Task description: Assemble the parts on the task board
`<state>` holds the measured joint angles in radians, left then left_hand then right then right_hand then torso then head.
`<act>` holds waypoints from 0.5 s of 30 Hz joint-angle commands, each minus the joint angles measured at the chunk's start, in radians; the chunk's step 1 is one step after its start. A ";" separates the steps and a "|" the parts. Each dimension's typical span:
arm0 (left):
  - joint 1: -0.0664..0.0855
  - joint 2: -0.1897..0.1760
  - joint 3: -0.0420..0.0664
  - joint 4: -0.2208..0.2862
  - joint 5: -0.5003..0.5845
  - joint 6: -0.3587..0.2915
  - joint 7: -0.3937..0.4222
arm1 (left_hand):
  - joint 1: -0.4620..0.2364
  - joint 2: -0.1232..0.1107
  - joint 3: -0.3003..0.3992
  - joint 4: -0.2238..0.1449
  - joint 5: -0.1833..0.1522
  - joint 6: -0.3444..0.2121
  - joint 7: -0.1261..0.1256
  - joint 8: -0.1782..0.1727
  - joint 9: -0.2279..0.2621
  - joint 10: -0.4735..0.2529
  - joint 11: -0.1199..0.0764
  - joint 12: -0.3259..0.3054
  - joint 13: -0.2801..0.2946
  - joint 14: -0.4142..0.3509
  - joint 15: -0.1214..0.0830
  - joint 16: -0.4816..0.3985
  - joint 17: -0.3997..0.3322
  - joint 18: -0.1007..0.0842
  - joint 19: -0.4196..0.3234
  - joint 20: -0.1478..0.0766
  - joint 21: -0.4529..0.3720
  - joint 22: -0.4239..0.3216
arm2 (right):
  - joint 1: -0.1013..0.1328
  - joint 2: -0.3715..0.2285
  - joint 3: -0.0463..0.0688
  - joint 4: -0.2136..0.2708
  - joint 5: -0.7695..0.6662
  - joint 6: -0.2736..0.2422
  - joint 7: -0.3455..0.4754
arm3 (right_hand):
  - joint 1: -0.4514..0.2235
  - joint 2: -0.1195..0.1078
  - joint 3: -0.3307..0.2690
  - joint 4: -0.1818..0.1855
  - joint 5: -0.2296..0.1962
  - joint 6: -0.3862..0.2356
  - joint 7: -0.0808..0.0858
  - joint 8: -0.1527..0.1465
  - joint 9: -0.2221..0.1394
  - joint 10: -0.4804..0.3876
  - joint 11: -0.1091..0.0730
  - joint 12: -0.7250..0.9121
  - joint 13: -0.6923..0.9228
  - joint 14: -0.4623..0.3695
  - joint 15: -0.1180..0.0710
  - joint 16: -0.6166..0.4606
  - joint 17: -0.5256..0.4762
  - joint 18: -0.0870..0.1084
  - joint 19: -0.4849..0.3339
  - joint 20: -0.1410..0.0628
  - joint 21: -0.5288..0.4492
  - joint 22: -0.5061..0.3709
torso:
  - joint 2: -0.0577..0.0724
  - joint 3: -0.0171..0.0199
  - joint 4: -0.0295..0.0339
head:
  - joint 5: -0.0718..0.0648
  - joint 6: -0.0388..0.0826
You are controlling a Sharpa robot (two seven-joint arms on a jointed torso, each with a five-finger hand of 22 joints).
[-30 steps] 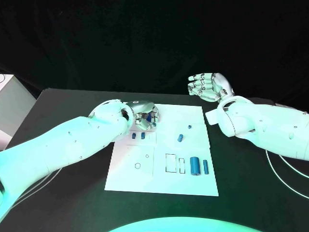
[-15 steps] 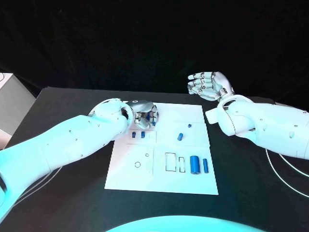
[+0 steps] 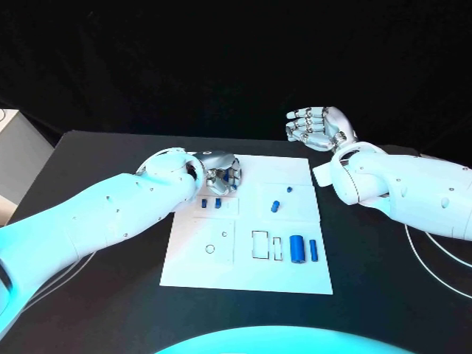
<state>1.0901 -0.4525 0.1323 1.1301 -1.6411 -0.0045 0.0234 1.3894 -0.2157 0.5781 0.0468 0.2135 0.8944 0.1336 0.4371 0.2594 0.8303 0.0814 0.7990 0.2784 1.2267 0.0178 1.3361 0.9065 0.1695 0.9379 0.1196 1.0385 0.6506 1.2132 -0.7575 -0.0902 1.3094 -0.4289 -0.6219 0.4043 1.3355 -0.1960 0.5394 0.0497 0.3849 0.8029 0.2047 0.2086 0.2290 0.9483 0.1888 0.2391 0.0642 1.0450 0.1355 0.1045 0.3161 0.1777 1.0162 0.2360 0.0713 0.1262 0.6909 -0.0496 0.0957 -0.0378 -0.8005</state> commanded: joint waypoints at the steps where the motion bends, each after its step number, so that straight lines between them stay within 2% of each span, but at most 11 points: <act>1: 0.000 0.001 0.000 0.006 -0.001 0.023 0.005 | -0.003 0.011 0.000 -0.007 -0.003 0.010 -0.001 0.007 0.004 0.005 -0.002 0.010 0.003 0.008 -0.001 0.009 0.009 0.015 -0.005 -0.001 0.005 0.002 | 0.000 0.001 0.000 0.001 -0.008 0.016 0.008 | -0.009 0.000 -0.002 0.003 -0.002 0.007 0.051 -0.004 -0.001 0.005 0.002 -0.006 -0.001 0.005 0.003 -0.006 -0.001 0.003 0.004 0.003 0.003 -0.002 | -0.001 0.0002 0.0003 | -0.001 -0.002; 8: 0.000 0.002 0.000 0.005 0.000 0.032 0.000 | -0.004 0.009 -0.002 -0.009 -0.003 0.013 -0.002 0.007 0.006 0.002 -0.003 0.015 0.005 0.008 -0.002 0.012 0.009 0.015 -0.007 -0.002 0.006 0.004 | 0.000 0.002 0.000 0.000 -0.008 0.017 0.009 | -0.011 0.001 -0.001 0.003 -0.001 0.008 0.051 -0.004 -0.001 0.005 0.002 -0.007 -0.001 0.005 0.003 -0.006 -0.002 0.003 0.004 0.003 0.002 -0.003 | -0.001 0.0007 0.0000 | 0.000 -0.004; 15: 0.000 0.009 -0.001 -0.010 0.004 0.043 -0.009 | -0.010 0.007 -0.001 -0.012 -0.003 -0.005 0.000 -0.012 0.004 -0.019 0.002 0.025 0.007 -0.003 0.001 0.016 -0.003 0.014 -0.013 -0.001 0.010 0.008 | 0.000 0.002 0.000 0.000 -0.008 0.017 0.009 | -0.011 0.001 -0.001 0.003 -0.001 0.008 0.051 -0.004 -0.001 0.005 0.002 -0.007 -0.001 0.005 0.003 -0.006 -0.002 0.003 0.004 0.003 0.002 -0.003 | 0.000 0.0003 -0.0004 | 0.000 -0.005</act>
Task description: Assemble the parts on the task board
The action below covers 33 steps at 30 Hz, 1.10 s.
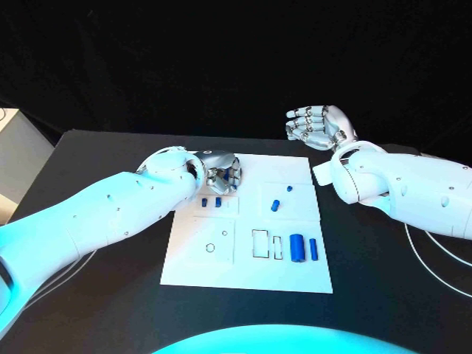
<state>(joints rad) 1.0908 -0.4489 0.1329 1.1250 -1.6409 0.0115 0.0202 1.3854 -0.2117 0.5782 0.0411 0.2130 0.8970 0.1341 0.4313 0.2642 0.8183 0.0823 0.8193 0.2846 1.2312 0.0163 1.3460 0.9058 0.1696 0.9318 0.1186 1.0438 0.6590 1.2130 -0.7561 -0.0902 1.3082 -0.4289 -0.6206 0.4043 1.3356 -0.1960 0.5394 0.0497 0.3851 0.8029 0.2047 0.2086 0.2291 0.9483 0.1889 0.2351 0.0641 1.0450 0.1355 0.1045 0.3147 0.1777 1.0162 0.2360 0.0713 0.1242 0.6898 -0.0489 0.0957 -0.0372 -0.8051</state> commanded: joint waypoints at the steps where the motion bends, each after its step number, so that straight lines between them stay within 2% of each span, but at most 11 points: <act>1: -0.001 0.007 -0.002 -0.007 0.006 0.028 -0.007 | -0.008 0.002 -0.001 -0.006 -0.002 -0.011 0.001 -0.011 -0.001 -0.015 0.003 0.005 0.001 -0.011 0.004 0.007 -0.007 0.014 -0.009 0.001 0.006 0.000 | 0.000 0.000 0.000 0.001 -0.008 0.016 0.008 | -0.011 0.001 -0.001 0.003 -0.001 0.008 0.051 -0.004 -0.001 0.005 0.002 -0.003 -0.001 0.005 0.003 -0.006 -0.001 0.003 0.004 0.003 0.002 -0.001 | 0.001 -0.0004 -0.0005 | -0.001 0.000; 4: -0.002 0.009 -0.003 -0.011 0.009 0.031 -0.011 | -0.016 -0.002 -0.002 -0.006 -0.004 -0.031 0.002 -0.031 -0.005 -0.037 0.011 0.005 -0.001 -0.029 0.012 0.004 -0.029 0.013 -0.017 0.006 0.005 0.002 | 0.000 0.000 0.000 0.002 -0.008 0.017 0.008 | -0.011 0.001 -0.001 0.003 -0.001 0.008 0.051 -0.004 -0.001 0.005 0.002 -0.003 -0.001 0.005 0.003 -0.006 -0.001 0.003 0.004 0.003 0.002 -0.001 | 0.001 -0.0007 -0.0006 | -0.003 0.000; 13: -0.003 0.010 -0.008 -0.016 0.013 0.039 -0.018 | -0.023 -0.007 -0.005 -0.006 -0.005 -0.052 -0.001 -0.057 -0.007 -0.077 0.027 -0.001 -0.009 -0.049 0.025 0.006 -0.055 0.013 -0.027 0.017 0.004 0.003 | 0.000 0.001 0.000 0.001 -0.007 0.017 0.008 | -0.011 0.001 -0.001 0.003 -0.001 0.008 0.051 -0.004 -0.001 0.005 0.002 -0.003 -0.001 0.005 0.003 -0.006 -0.001 0.003 0.004 0.003 0.002 -0.001 | 0.000 -0.0007 0.0009 | -0.004 -0.004; 26: -0.003 0.011 -0.019 -0.015 0.018 0.047 -0.014 | -0.026 -0.007 -0.005 -0.005 -0.004 -0.054 -0.002 -0.065 -0.006 -0.098 0.036 -0.013 -0.020 -0.062 0.033 0.007 -0.075 0.013 -0.031 0.025 0.004 0.003 | 0.000 0.004 0.000 -0.001 -0.007 0.018 0.009 | -0.012 0.000 0.000 0.003 0.000 0.009 0.051 -0.005 -0.002 0.006 0.002 -0.004 -0.001 0.005 0.003 -0.007 -0.002 0.004 0.004 0.003 0.002 -0.002 | 0.001 -0.0005 0.0000 | -0.002 -0.010; 33: -0.004 0.012 -0.026 -0.012 0.020 0.044 -0.006 | -0.020 0.003 0.000 -0.008 -0.004 -0.034 0.004 -0.061 0.000 -0.086 0.035 -0.019 -0.029 -0.062 0.034 0.012 -0.078 0.015 -0.031 0.028 0.006 0.005 | 0.000 0.005 0.000 -0.001 -0.007 0.019 0.009 | -0.012 0.000 0.000 0.003 0.000 0.009 0.051 -0.005 -0.002 0.006 0.002 -0.004 -0.001 0.005 0.003 -0.007 -0.002 0.004 0.004 0.003 0.002 -0.002 | 0.000 -0.0001 0.0004 | 0.000 -0.011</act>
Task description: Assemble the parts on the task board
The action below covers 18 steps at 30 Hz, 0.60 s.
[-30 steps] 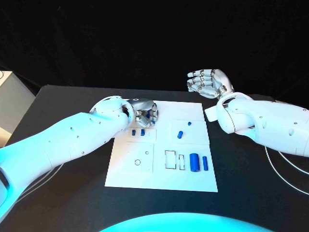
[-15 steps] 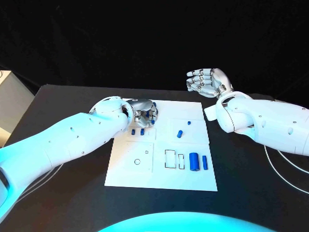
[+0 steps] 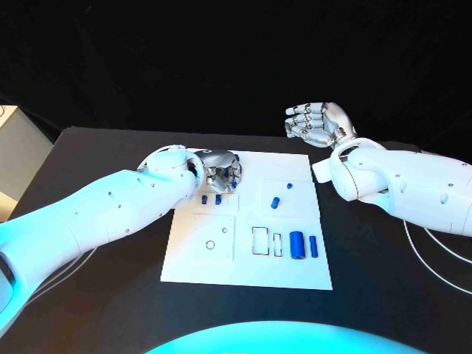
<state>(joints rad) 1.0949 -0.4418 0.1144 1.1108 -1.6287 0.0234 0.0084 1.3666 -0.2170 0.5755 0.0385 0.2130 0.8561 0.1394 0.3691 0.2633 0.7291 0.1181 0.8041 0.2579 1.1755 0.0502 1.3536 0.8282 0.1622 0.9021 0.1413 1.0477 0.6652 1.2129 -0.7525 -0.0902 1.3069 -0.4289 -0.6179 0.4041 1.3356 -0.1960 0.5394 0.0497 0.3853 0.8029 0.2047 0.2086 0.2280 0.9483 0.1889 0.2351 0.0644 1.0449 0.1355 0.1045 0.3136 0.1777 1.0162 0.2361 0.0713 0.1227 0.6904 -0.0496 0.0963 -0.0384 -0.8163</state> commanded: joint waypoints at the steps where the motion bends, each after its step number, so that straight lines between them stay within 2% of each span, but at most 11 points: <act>1: -0.008 0.005 -0.008 0.002 0.008 0.030 0.007 | -0.001 0.009 0.004 -0.005 -0.004 0.010 0.000 0.002 0.002 0.007 -0.001 -0.005 -0.004 -0.005 -0.001 0.005 0.000 0.022 -0.002 0.005 0.003 -0.001 | 0.000 0.001 0.000 0.001 -0.007 0.016 0.009 | -0.012 0.000 0.000 0.003 0.000 0.009 0.051 -0.005 -0.001 0.006 0.002 -0.004 -0.001 0.005 0.003 -0.007 -0.001 0.004 0.004 0.003 0.002 -0.001 | 0.000 0.0004 -0.0005 | 0.001 0.000; 5: -0.008 0.005 -0.009 0.002 0.010 0.020 0.011 | 0.002 0.015 0.007 -0.007 -0.004 0.028 0.006 0.007 0.008 0.023 -0.005 -0.013 -0.013 -0.002 -0.003 0.011 -0.001 0.023 -0.001 0.004 0.006 0.001 | 0.000 0.001 0.000 0.001 -0.007 0.016 0.009 | -0.012 0.000 0.000 0.003 0.000 0.009 0.051 -0.005 -0.001 0.006 0.002 -0.004 -0.001 0.005 0.003 -0.007 -0.001 0.004 0.004 0.003 0.002 -0.001 | 0.000 0.0006 -0.0006 | 0.001 0.000; 6: -0.008 0.005 -0.009 0.002 0.010 0.016 0.011 | 0.007 0.023 0.012 -0.009 -0.004 0.035 0.008 0.007 0.010 0.040 -0.009 -0.015 -0.018 0.005 -0.007 0.016 0.007 0.024 0.000 0.002 0.009 0.002 | 0.000 0.001 0.000 0.001 -0.007 0.016 0.009 | -0.012 0.000 0.000 0.003 0.000 0.009 0.051 -0.005 -0.001 0.006 0.002 -0.004 -0.001 0.005 0.003 -0.007 -0.001 0.004 0.004 0.003 0.002 -0.001 | 0.000 0.0008 -0.0004 | 0.001 0.000; 7: -0.008 0.005 -0.009 0.002 0.010 0.014 0.012 | 0.019 0.042 0.024 -0.014 -0.006 0.058 0.008 0.016 0.018 0.070 -0.019 -0.023 -0.027 0.012 -0.015 0.022 0.012 0.024 0.003 -0.004 0.016 0.006 | 0.000 0.001 0.000 0.001 -0.007 0.016 0.009 | -0.012 0.000 0.000 0.003 0.000 0.009 0.051 -0.005 -0.001 0.006 0.002 -0.004 -0.001 0.005 0.003 -0.007 -0.001 0.004 0.004 0.003 0.002 -0.001 | 0.000 0.0005 -0.0004 | 0.001 0.000; 14: -0.008 0.004 -0.010 0.001 0.008 0.002 0.007 | 0.043 0.071 0.040 -0.040 -0.008 0.097 0.005 0.008 0.047 0.180 -0.041 -0.093 -0.074 0.048 -0.037 0.042 0.035 0.024 0.010 -0.026 0.048 0.025 | 0.000 0.002 0.000 0.001 -0.007 0.017 0.009 | -0.012 0.000 0.000 0.003 0.000 0.009 0.051 -0.005 -0.001 0.006 0.002 -0.004 -0.001 0.005 0.003 -0.007 -0.001 0.004 0.004 0.003 0.002 -0.001 | 0.000 0.0005 -0.0009 | 0.001 0.001; 18: -0.008 0.004 -0.010 0.001 0.004 -0.011 0.005 | 0.053 0.077 0.049 -0.055 -0.008 0.102 0.006 -0.005 0.055 0.206 -0.040 -0.124 -0.089 0.059 -0.038 0.045 0.037 0.023 0.012 -0.030 0.063 0.033 | 0.000 0.001 0.000 0.001 -0.007 0.017 0.009 | -0.012 0.000 0.000 0.003 0.000 0.009 0.051 -0.005 -0.001 0.006 0.002 -0.004 -0.001 0.005 0.003 -0.007 -0.001 0.004 0.004 0.003 0.002 -0.001 | -0.001 0.0004 -0.0004 | 0.001 0.001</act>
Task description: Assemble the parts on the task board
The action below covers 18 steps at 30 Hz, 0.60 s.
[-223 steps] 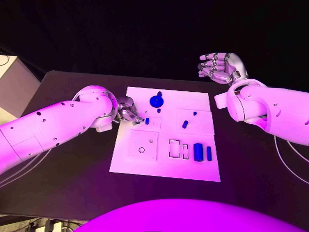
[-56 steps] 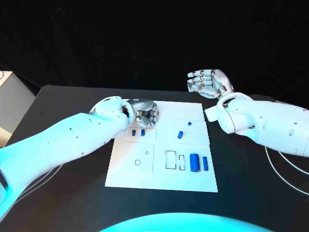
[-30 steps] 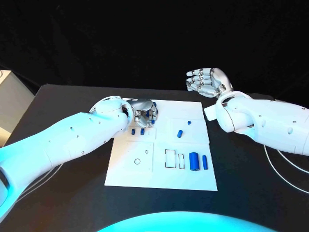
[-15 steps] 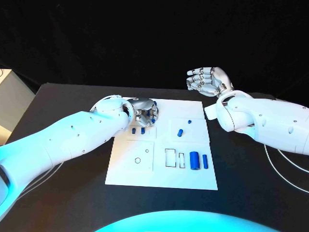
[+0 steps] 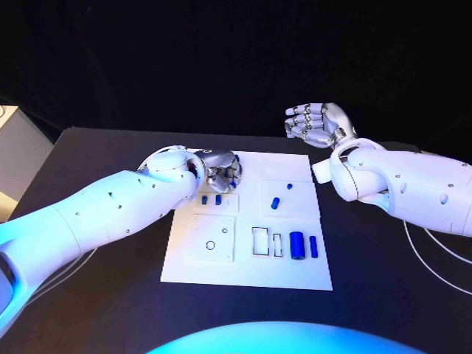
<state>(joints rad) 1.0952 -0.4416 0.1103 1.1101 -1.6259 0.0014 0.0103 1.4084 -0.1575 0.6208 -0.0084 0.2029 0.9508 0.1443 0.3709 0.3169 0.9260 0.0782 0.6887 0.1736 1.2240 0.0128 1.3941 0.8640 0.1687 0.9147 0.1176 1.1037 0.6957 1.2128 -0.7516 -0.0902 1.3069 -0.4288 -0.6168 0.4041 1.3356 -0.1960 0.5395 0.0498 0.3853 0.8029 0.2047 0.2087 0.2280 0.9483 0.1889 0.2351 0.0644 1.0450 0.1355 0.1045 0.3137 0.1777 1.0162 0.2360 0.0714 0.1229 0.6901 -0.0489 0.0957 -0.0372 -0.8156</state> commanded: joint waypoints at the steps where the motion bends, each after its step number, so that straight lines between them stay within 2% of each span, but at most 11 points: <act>1: -0.008 0.003 -0.006 0.001 0.001 0.007 0.003 | 0.014 0.019 0.006 -0.012 0.001 0.011 0.001 -0.009 0.004 0.015 -0.001 -0.015 -0.007 0.013 -0.001 0.006 0.003 0.017 -0.001 -0.006 0.010 0.005 | 0.000 0.001 0.000 0.001 -0.007 0.016 0.009 | -0.012 0.000 0.000 0.002 0.000 0.009 0.051 -0.005 -0.001 0.006 0.002 -0.004 -0.001 0.005 0.003 -0.007 -0.001 0.004 0.004 0.003 0.002 -0.001 | 0.000 -0.0003 0.0001 | 0.000 0.001; 9: -0.010 -0.004 -0.006 0.015 0.010 -0.025 0.008 | 0.015 0.022 0.017 -0.025 0.002 0.026 0.001 -0.022 0.014 0.047 0.000 -0.051 -0.019 0.037 -0.001 0.017 0.027 0.017 0.002 -0.007 0.028 0.016 | 0.000 0.001 0.000 -0.001 -0.007 0.017 0.009 | -0.014 0.001 0.001 0.002 0.001 0.010 0.051 -0.005 -0.002 0.006 0.002 -0.005 -0.001 0.006 0.003 -0.007 -0.002 0.004 0.005 0.004 0.002 -0.003 | 0.000 -0.0011 -0.0001 | 0.000 0.003; 14: -0.012 -0.026 -0.004 0.052 0.027 -0.040 0.009 | 0.015 0.018 0.020 -0.033 0.001 0.028 0.003 -0.032 0.018 0.057 0.003 -0.072 -0.024 0.042 0.000 0.019 0.026 0.017 0.002 -0.007 0.036 0.020 | -0.001 0.001 0.000 -0.001 -0.007 0.017 0.009 | -0.014 0.001 0.001 0.002 0.001 0.010 0.051 -0.005 -0.002 0.006 0.002 -0.005 -0.001 0.006 0.003 -0.007 -0.002 0.004 0.005 0.004 0.002 -0.003 | -0.001 -0.0020 -0.0007 | -0.001 0.006; 16: -0.012 -0.040 0.002 0.071 0.040 -0.043 0.009 | 0.015 0.018 0.020 -0.034 0.001 0.028 0.003 -0.032 0.019 0.057 0.003 -0.073 -0.024 0.043 0.000 0.019 0.028 0.017 0.002 -0.007 0.036 0.020 | -0.002 0.001 0.000 -0.002 -0.007 0.018 0.009 | -0.014 0.001 0.001 0.002 0.001 0.010 0.051 -0.005 -0.002 0.006 0.002 -0.005 -0.001 0.006 0.003 -0.007 -0.002 0.004 0.005 0.004 0.002 -0.003 | -0.001 -0.0024 -0.0002 | -0.002 0.006; 18: -0.013 -0.055 0.012 0.091 0.059 -0.042 0.008 | 0.013 0.016 0.019 -0.035 0.001 0.030 0.005 -0.034 0.020 0.061 0.004 -0.079 -0.026 0.044 0.001 0.020 0.029 0.017 0.001 -0.006 0.038 0.021 | -0.002 0.000 0.000 -0.002 -0.007 0.018 0.009 | -0.015 0.002 0.001 0.002 0.001 0.011 0.051 -0.005 -0.002 0.007 0.002 -0.005 -0.001 0.006 0.003 -0.008 -0.003 0.004 0.005 0.004 0.002 -0.003 | -0.001 -0.0008 -0.0002 | -0.003 0.007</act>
<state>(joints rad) 1.0810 -0.4936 0.1195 1.1912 -1.6064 -0.0333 0.0110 1.4229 -0.1430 0.6415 -0.0363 0.2013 0.9759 0.1480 0.3390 0.3358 0.9772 0.0850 0.6138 0.1490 1.2617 0.0110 1.4077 0.8924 0.1926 0.9165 0.1157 1.1383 0.7143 1.2116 -0.7516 -0.0902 1.3050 -0.4288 -0.6153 0.4040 1.3302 -0.1906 0.5394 0.0498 0.3853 0.8066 0.2082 0.2086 0.2275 0.9483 0.1888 0.2351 0.0645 1.0450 0.1355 0.0989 0.3122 0.1777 1.0162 0.2360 0.0713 0.1210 0.6896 -0.0506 0.0952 -0.0391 -0.8098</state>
